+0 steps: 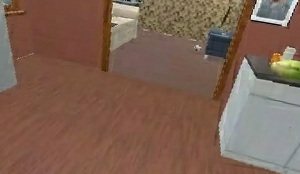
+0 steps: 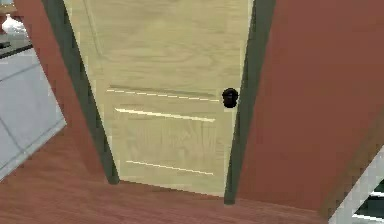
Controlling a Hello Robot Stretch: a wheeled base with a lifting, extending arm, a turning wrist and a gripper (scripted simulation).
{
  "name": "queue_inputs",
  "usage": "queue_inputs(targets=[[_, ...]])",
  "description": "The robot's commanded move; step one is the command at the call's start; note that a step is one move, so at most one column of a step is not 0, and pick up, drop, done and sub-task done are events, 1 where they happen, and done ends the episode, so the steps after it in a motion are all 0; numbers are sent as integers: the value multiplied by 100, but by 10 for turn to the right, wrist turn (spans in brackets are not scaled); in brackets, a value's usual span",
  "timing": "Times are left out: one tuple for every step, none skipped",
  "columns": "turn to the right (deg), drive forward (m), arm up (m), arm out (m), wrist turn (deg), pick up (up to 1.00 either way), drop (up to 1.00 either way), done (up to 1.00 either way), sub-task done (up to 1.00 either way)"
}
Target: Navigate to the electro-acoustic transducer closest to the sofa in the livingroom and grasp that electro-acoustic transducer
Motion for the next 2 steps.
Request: queue_inputs(targets=[[0,100,0,0,0,0,0,0,0],[0,100,0,0,0,0,0,0,0]])
